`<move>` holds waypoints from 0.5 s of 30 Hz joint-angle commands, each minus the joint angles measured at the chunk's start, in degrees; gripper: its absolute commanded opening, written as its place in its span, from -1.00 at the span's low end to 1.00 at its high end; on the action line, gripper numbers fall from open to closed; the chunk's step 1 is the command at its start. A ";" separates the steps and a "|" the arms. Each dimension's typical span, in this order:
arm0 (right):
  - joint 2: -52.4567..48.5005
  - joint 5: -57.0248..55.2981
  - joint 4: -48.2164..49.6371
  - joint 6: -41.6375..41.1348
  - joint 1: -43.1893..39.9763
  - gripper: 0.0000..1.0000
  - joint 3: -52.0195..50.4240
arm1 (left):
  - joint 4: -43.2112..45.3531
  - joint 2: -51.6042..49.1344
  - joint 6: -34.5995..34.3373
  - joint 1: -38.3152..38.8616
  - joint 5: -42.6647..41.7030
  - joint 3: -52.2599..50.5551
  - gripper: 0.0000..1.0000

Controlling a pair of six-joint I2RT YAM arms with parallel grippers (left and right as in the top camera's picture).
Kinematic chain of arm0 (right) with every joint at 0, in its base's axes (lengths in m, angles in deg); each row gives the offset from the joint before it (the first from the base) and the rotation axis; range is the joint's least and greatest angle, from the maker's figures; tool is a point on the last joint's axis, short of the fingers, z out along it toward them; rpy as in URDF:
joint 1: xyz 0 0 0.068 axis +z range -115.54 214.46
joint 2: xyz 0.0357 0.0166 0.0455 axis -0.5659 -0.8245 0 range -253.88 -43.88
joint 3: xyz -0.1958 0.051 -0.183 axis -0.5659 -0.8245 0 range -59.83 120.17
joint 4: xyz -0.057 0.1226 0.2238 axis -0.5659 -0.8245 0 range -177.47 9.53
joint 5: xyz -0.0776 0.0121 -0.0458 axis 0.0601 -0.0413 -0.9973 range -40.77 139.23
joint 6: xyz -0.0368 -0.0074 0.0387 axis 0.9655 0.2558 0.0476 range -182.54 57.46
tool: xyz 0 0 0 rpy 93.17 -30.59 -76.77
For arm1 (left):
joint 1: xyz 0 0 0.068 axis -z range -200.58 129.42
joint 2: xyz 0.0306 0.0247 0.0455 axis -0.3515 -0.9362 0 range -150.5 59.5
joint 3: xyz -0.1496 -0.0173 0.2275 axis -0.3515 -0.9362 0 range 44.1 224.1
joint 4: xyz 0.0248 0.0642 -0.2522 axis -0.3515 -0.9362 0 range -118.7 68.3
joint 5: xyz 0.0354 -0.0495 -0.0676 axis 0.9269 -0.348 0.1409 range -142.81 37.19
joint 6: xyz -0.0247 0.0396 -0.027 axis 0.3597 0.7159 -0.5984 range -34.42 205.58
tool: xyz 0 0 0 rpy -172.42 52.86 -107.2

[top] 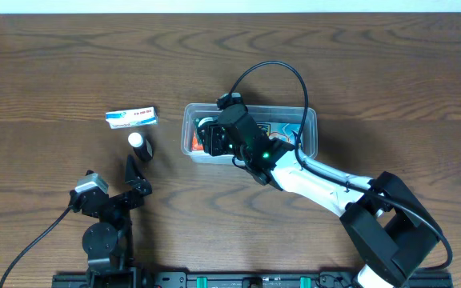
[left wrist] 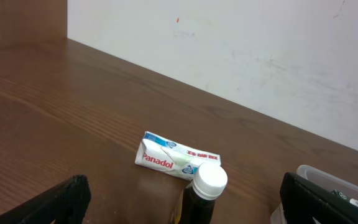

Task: Pack container
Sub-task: 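Lower the tin into the container's left end and open the right gripper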

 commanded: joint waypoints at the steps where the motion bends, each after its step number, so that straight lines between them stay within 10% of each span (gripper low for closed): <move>1: -0.52 -2.69 0.26 -2.34 0.94 0.13 1.03 | -1.88 0.04 0.94 -0.35 0.46 -1.36 0.96; 15: -0.52 -5.46 1.09 -6.32 2.21 0.14 1.03 | -1.88 0.04 0.94 -0.35 0.46 -1.36 0.96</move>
